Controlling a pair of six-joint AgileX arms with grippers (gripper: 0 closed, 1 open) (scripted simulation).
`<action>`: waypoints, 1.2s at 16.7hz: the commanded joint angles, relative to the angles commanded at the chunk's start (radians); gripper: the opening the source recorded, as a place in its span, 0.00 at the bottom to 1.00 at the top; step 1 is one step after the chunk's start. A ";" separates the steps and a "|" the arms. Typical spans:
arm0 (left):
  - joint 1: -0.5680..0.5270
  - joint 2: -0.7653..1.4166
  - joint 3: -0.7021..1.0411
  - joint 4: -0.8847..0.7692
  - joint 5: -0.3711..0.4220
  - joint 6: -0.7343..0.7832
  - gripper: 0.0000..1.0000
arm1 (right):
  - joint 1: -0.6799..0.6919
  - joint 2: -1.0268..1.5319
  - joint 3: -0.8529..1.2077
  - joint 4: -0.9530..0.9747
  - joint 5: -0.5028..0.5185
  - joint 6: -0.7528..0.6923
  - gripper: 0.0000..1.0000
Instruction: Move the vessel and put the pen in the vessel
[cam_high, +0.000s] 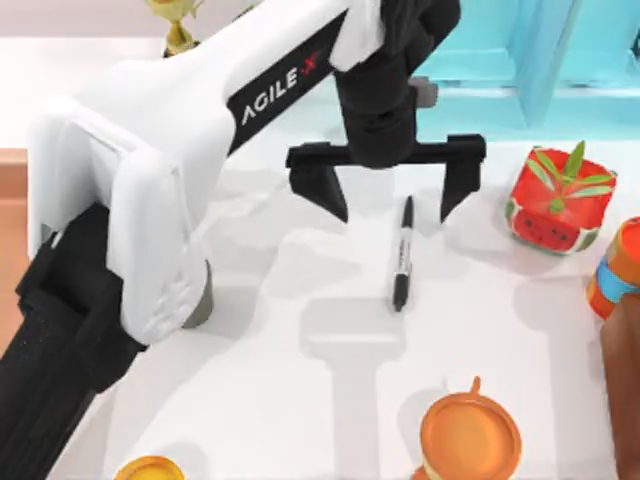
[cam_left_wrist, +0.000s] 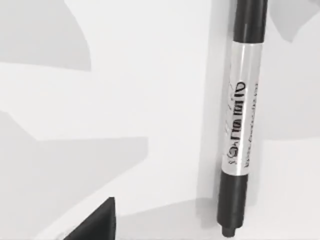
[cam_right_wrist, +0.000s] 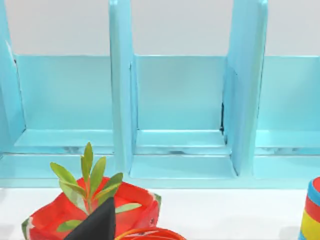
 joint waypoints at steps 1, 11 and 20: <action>-0.001 0.001 0.001 0.001 0.001 0.000 1.00 | 0.000 0.000 0.000 0.000 0.000 0.000 1.00; -0.014 0.026 -0.135 0.164 0.000 -0.014 1.00 | 0.000 0.000 0.000 0.000 0.000 0.000 1.00; -0.033 0.056 -0.284 0.346 -0.001 -0.032 1.00 | 0.000 0.000 0.000 0.000 0.000 0.000 1.00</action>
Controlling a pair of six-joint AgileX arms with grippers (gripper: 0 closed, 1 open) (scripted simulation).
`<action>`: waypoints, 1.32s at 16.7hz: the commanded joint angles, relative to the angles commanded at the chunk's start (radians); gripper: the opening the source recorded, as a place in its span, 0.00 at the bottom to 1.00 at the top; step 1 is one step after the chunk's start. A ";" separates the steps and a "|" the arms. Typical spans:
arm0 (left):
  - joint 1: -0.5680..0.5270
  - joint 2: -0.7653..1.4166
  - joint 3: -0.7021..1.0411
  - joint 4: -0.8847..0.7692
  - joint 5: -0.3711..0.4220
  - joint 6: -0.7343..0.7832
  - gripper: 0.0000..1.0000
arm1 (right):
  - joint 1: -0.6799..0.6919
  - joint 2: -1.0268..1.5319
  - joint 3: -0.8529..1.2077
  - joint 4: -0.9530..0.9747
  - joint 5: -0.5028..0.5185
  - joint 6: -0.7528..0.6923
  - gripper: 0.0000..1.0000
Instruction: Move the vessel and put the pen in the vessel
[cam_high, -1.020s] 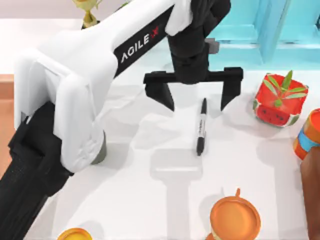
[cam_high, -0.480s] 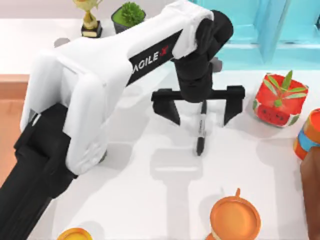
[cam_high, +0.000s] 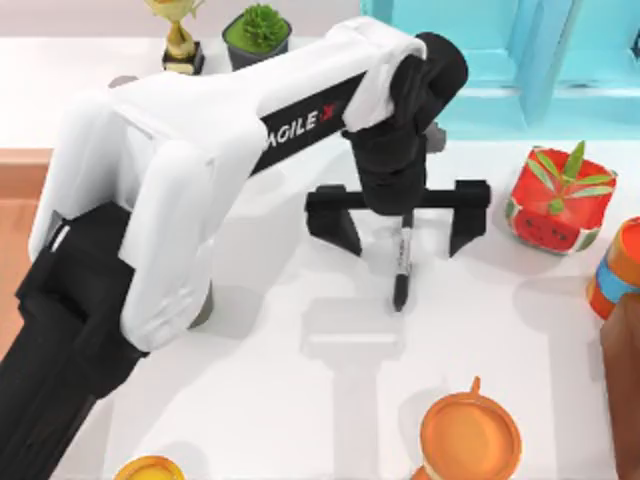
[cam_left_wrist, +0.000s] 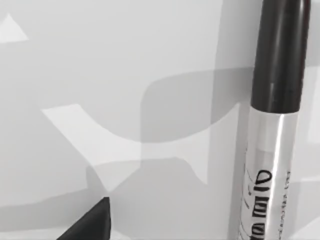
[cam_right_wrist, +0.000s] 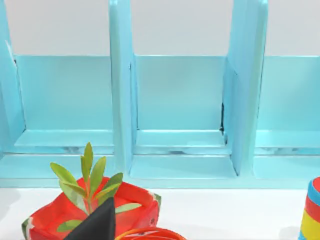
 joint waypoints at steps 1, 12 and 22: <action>0.000 0.000 0.000 0.000 0.000 0.000 1.00 | 0.000 0.000 0.000 0.000 0.000 0.000 1.00; 0.000 0.000 0.000 0.000 0.000 0.000 0.17 | 0.000 0.000 0.000 0.000 0.000 0.000 1.00; 0.000 0.000 0.000 0.000 0.000 0.000 0.00 | 0.000 0.000 0.000 0.000 0.000 0.000 1.00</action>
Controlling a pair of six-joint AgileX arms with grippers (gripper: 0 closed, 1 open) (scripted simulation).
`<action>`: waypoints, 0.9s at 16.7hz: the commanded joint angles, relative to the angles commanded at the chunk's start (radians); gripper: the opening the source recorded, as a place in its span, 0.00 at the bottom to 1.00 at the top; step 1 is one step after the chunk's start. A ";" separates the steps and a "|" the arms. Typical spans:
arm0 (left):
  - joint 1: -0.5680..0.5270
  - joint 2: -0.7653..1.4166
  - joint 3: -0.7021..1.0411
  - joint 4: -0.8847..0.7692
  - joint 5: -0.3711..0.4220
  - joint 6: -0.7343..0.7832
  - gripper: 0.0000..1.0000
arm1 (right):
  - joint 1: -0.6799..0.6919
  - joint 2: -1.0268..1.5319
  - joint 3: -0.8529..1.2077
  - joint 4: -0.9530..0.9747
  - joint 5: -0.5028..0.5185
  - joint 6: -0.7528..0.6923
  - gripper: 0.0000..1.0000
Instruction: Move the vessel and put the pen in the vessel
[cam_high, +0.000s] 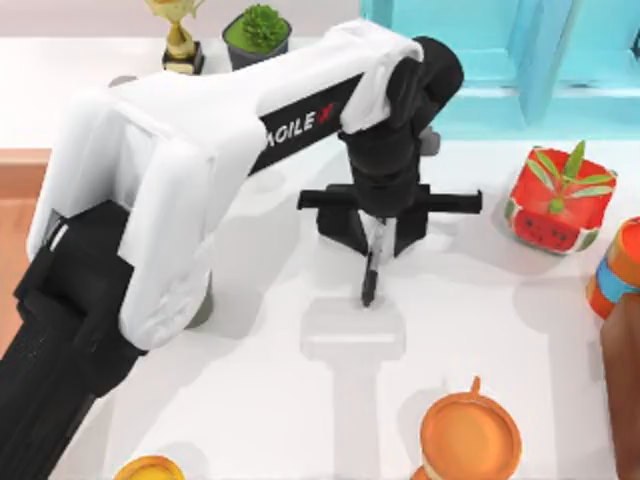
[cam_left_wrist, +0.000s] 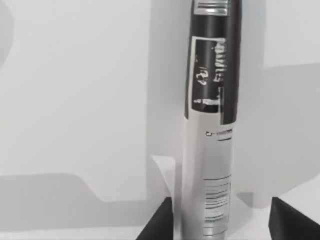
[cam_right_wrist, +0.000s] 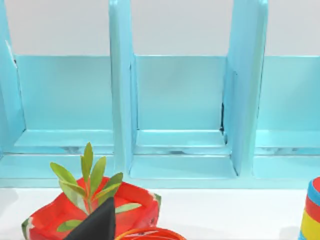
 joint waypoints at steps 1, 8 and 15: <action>0.016 -0.079 -0.019 -0.040 -0.049 0.039 0.00 | 0.000 0.000 0.000 0.000 0.000 0.000 1.00; -0.043 -0.262 -0.177 -0.067 -0.058 -0.020 0.00 | 0.000 0.000 0.000 0.000 0.000 0.000 1.00; -0.116 -0.493 -0.356 -0.097 -0.068 -0.099 0.00 | 0.000 0.000 0.000 0.000 0.000 0.000 1.00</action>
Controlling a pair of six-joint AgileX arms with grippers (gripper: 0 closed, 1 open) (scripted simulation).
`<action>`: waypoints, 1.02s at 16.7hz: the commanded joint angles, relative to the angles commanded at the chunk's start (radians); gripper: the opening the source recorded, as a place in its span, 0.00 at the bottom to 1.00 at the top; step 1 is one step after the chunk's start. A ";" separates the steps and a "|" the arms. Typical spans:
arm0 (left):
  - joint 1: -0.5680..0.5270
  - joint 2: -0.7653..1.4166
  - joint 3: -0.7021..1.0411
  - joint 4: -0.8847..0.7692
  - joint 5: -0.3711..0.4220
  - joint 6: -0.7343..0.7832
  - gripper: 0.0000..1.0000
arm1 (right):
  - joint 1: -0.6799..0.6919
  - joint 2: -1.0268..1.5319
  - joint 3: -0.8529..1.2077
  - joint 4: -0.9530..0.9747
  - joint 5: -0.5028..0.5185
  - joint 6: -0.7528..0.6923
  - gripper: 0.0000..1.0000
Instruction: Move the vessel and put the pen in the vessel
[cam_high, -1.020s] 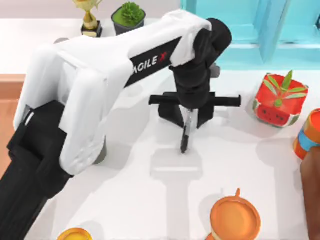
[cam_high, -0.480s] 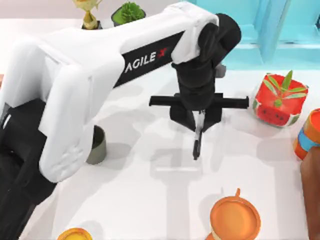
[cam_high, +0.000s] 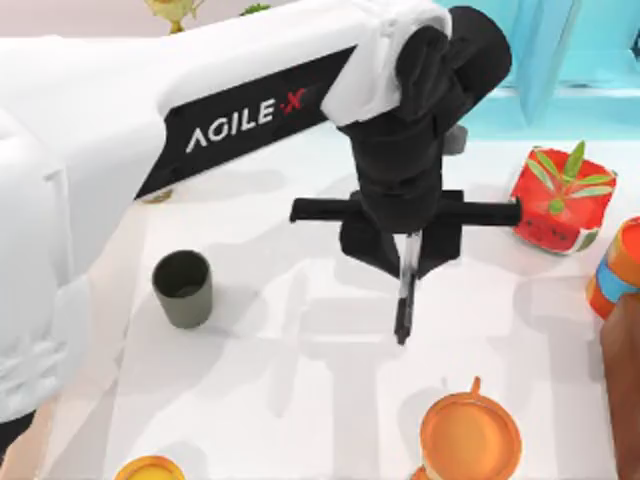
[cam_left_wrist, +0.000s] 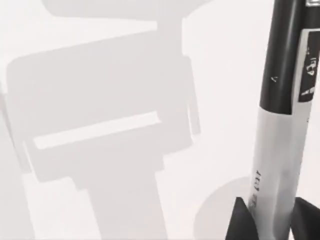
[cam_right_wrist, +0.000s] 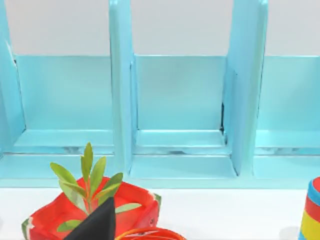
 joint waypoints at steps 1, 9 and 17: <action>-0.008 -0.009 -0.009 -0.004 -0.003 -0.006 0.00 | 0.000 0.000 0.000 0.000 0.000 0.000 1.00; -0.004 -0.038 -0.068 0.056 0.003 0.038 0.00 | 0.000 0.000 0.000 0.000 0.000 0.000 1.00; 0.041 -0.399 -0.671 0.614 -0.027 0.336 0.00 | 0.000 0.000 0.000 0.000 0.000 0.000 1.00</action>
